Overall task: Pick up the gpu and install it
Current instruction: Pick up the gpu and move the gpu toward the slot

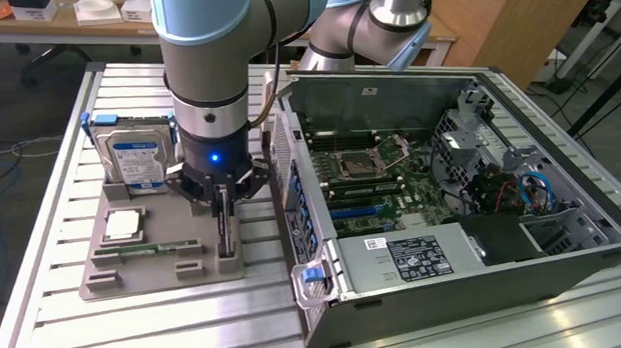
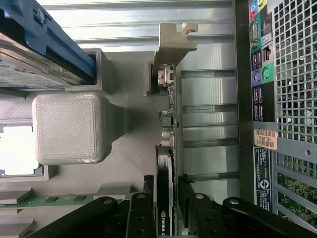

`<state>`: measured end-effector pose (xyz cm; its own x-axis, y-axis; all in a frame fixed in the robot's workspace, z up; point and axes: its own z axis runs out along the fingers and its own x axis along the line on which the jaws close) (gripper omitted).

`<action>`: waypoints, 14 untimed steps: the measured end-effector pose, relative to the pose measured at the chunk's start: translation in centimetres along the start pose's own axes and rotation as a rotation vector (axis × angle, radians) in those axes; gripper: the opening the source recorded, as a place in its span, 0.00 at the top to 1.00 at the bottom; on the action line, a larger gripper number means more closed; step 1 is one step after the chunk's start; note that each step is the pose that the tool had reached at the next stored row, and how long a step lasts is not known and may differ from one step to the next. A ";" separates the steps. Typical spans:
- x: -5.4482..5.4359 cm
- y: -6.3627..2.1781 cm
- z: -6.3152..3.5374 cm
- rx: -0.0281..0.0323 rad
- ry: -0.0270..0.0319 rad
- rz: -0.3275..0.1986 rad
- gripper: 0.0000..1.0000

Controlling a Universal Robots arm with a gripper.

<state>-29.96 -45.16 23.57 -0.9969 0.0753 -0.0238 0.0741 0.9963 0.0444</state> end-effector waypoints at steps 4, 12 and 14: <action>0.0 0.00 0.00 0.0000 0.0000 0.000 0.72; 0.0 0.00 0.00 -0.0001 0.0000 0.000 0.72; 0.0 0.00 0.00 0.0000 0.0000 0.000 0.73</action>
<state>-29.96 -45.17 23.57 -0.9969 0.0751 -0.0237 0.0740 0.9963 0.0444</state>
